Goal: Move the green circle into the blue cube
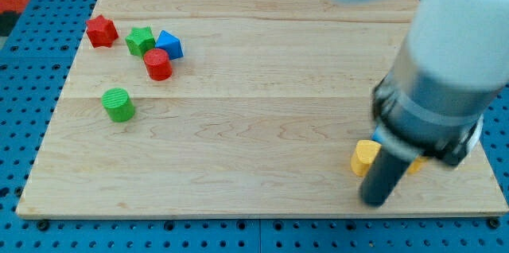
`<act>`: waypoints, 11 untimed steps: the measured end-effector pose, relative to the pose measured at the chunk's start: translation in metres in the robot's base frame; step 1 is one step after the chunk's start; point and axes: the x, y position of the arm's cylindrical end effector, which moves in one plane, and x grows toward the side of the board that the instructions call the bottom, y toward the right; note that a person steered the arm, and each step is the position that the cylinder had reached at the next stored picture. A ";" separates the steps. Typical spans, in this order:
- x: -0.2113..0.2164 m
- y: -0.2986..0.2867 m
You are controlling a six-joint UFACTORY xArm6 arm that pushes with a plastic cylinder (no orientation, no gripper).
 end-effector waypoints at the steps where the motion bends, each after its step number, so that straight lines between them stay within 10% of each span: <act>1: -0.017 -0.134; 3: -0.133 -0.323; 5: -0.170 -0.358; 6: -0.208 -0.297; 8: -0.151 -0.053; 11: -0.184 -0.010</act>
